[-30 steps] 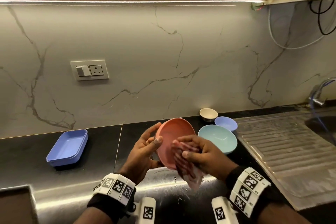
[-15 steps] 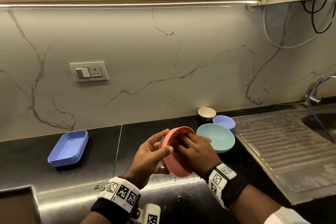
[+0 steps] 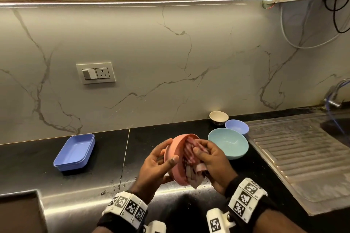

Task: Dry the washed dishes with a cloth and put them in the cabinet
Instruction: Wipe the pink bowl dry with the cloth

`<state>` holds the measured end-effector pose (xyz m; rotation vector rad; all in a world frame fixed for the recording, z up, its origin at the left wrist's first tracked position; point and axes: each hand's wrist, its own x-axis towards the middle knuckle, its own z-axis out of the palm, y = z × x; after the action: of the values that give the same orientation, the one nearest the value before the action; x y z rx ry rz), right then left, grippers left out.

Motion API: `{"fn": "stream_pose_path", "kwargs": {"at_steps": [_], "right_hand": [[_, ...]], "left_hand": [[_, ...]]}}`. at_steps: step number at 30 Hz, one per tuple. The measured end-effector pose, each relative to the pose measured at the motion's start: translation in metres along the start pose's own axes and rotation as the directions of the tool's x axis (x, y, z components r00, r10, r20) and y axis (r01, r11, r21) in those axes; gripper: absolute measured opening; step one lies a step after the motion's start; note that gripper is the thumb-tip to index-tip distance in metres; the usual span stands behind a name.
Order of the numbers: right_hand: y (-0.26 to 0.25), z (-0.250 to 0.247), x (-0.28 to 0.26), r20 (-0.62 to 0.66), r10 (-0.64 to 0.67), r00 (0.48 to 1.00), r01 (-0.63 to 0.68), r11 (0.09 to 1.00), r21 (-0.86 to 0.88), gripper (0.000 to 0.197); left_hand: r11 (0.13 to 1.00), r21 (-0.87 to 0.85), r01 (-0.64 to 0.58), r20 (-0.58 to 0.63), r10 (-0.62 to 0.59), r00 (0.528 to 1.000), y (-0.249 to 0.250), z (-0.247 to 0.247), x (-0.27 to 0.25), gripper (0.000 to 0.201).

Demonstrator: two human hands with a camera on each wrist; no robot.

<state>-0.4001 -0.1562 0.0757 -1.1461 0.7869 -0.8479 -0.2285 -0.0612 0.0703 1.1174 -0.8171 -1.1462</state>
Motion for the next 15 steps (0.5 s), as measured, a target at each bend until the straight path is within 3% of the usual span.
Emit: {"fn": "stream_pose_path", "kwargs": {"at_steps": [2,4,10,13,15], "right_hand": [[0.000,0.003,0.003,-0.129,0.004,0.992,0.002,0.999,0.041,0.020],[0.003,0.010,0.003,-0.167,0.025,0.986,-0.014,0.998,0.068,0.022],[0.000,0.022,-0.012,0.032,0.089,0.995,-0.094,0.969,0.227,0.026],[-0.004,0.019,-0.012,0.078,0.083,0.993,-0.101,0.961,0.257,0.042],[-0.007,0.022,-0.010,0.067,0.071,0.995,-0.085,0.967,0.239,0.052]], "left_hand": [[1.000,0.006,0.000,0.013,0.000,1.000,-0.002,0.001,-0.002,0.063],[1.000,0.006,0.014,0.037,-0.015,0.999,-0.004,0.003,-0.002,0.062],[1.000,-0.017,0.023,0.126,-0.021,0.992,-0.002,0.005,-0.001,0.061],[0.999,-0.019,-0.037,0.152,0.039,0.988,-0.004,0.003,0.001,0.068],[0.992,0.087,-0.096,0.165,0.081,0.983,-0.003,0.004,0.003,0.079]]}}
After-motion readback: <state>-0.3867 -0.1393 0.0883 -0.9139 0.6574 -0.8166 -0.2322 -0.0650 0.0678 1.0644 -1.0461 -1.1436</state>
